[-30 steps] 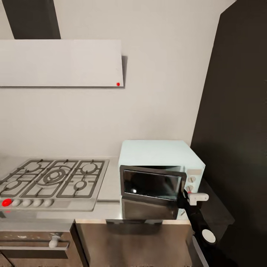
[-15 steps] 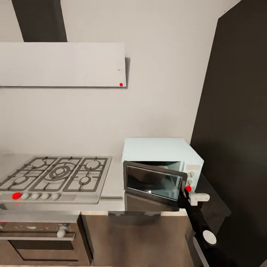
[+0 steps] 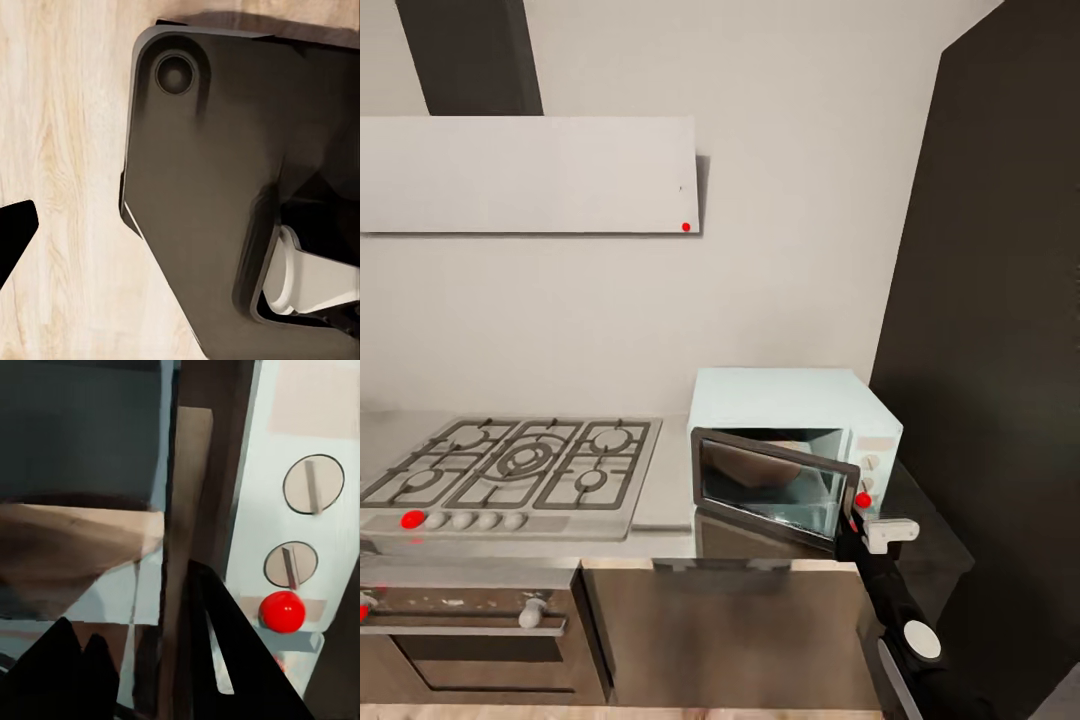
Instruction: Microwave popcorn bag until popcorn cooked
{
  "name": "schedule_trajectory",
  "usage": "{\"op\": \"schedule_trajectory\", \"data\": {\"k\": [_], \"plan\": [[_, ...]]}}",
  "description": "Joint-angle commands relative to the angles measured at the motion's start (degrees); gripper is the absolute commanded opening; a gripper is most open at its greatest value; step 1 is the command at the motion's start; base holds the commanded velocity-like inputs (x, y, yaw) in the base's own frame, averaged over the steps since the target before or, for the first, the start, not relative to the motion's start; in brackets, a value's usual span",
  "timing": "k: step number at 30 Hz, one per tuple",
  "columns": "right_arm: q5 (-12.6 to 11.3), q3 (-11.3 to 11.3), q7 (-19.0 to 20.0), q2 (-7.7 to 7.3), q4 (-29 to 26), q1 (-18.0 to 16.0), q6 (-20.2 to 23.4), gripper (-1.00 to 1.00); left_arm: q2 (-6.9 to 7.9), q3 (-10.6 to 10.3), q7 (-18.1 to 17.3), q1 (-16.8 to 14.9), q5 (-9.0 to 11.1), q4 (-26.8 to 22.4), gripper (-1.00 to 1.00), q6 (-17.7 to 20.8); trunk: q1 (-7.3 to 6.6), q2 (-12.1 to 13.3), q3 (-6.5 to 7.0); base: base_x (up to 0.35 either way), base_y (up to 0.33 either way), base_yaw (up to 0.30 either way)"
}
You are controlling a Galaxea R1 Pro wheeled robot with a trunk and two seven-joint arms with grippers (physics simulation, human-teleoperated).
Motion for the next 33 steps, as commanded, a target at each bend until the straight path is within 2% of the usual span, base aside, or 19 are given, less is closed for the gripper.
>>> {"op": "schedule_trajectory", "data": {"k": [1,9,10,33], "plan": [[-0.1,-0.15,-0.7,-0.09,-0.07,-0.06,-0.22,-1.0,-0.05,0.34,0.01,0.07,0.01,-0.13,1.0,-0.03,-0.02,-0.08,-0.02,-0.215,0.0,0.0],[-0.1,0.74,-0.7,-0.09,-0.07,-0.06,-0.22,-1.0,-0.01,0.37,0.05,0.07,0.01,-0.12,1.0,0.04,-0.02,-0.08,-0.02,-0.071,0.001,0.0],[-0.09,-2.14,-0.7,-0.09,-0.07,-0.06,-0.22,-1.0,-0.03,0.37,0.04,0.07,0.01,-0.13,1.0,0.06,-0.02,-0.08,-0.02,-0.164,0.046,0.0],[-0.11,-2.14,-0.7,-0.09,-0.07,-0.06,-0.29,-1.0,-0.07,0.34,0.01,0.07,0.01,-0.12,1.0,-0.03,-0.02,-0.08,-0.02,-0.051,0.008,0.0]]}}
